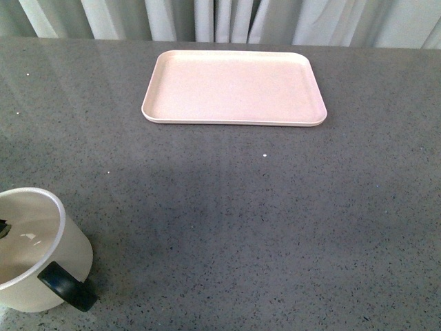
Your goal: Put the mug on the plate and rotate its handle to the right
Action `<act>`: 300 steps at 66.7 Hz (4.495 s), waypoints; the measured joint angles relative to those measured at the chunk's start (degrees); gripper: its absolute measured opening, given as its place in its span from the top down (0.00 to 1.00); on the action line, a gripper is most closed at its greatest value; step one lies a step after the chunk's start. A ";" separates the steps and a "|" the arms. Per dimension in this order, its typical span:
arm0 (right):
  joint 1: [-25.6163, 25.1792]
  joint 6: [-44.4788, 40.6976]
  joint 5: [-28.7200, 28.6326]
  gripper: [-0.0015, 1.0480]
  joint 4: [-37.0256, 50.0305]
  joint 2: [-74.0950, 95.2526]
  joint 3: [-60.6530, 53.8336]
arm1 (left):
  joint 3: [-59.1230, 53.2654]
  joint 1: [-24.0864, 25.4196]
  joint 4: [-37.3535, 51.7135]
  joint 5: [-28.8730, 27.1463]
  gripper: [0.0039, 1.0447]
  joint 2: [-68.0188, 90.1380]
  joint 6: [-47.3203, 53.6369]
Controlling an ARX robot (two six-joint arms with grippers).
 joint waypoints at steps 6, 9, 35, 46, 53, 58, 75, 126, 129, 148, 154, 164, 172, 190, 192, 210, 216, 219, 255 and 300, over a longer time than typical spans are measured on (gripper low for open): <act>0.00 0.00 0.00 0.09 0.00 0.00 0.00 | 0.04 -0.17 0.00 0.02 0.62 0.09 -0.02; 0.00 0.00 0.00 0.09 0.00 0.00 0.00 | 0.11 -0.17 -0.02 0.09 0.69 0.11 -0.09; 0.00 0.00 0.00 0.09 0.00 0.00 0.00 | 1.40 -0.24 -1.92 0.90 0.98 -0.42 -1.29; 0.00 0.00 0.00 0.09 0.00 0.00 0.00 | 4.31 -2.10 -5.53 0.42 0.98 -2.47 -2.16; 0.00 0.00 0.00 0.09 0.00 0.00 0.00 | 8.48 -4.74 -6.10 -0.04 0.98 -2.25 -3.63; 0.00 0.00 0.00 0.09 0.00 0.00 0.00 | 12.04 -6.78 -6.14 -0.15 0.98 -0.98 -4.85; 0.00 0.00 0.00 0.09 0.00 0.00 0.00 | 29.07 -15.61 -7.13 -1.60 0.98 10.45 -10.58; 0.00 0.00 0.02 0.09 0.00 0.00 0.00 | 43.30 -21.59 -8.50 -1.95 0.98 19.80 -15.47; 0.00 0.00 0.00 0.09 0.00 0.00 0.00 | 43.30 -21.57 -8.50 -1.97 0.98 19.80 -15.45; 0.00 0.00 0.00 0.09 0.00 0.00 0.00 | 61.31 -21.59 -27.78 -2.93 0.98 31.02 -17.11; 0.00 0.00 0.00 0.09 0.00 0.00 0.00 | 68.67 -21.62 -29.53 -2.86 0.98 35.87 -18.25; 0.00 0.00 0.00 0.09 0.00 0.00 0.00 | 80.28 -21.62 -32.37 -2.97 0.98 43.47 -20.02; 0.00 0.00 0.00 0.09 0.00 0.00 0.00 | 86.29 -21.81 -33.55 -2.27 0.98 47.98 -20.65; 0.00 0.00 0.00 0.09 0.00 0.00 0.00 | 100.96 -23.10 -39.93 -1.27 0.98 57.51 -20.39; 0.00 0.00 0.00 0.09 0.00 0.00 0.00 | 102.62 -23.15 -40.68 -1.29 0.98 58.58 -20.35; 0.00 0.00 0.00 0.09 0.00 0.00 0.00 | 115.84 -23.08 -46.34 -1.49 0.98 67.14 -20.35; 0.00 0.02 0.00 0.09 0.00 0.00 0.00 | 120.30 -23.08 -48.33 -1.49 0.98 69.88 -20.35; 0.00 0.00 0.00 0.09 0.00 0.00 0.00 | 122.75 -23.08 -49.44 -1.49 0.98 71.36 -20.35; 0.00 0.00 0.00 0.09 0.00 0.00 0.00 | 134.88 -23.04 -53.57 -2.03 0.98 78.82 -20.39; 0.00 0.00 0.00 0.09 0.00 0.00 0.00 | 121.55 -22.75 -45.11 -2.58 0.91 73.94 -20.59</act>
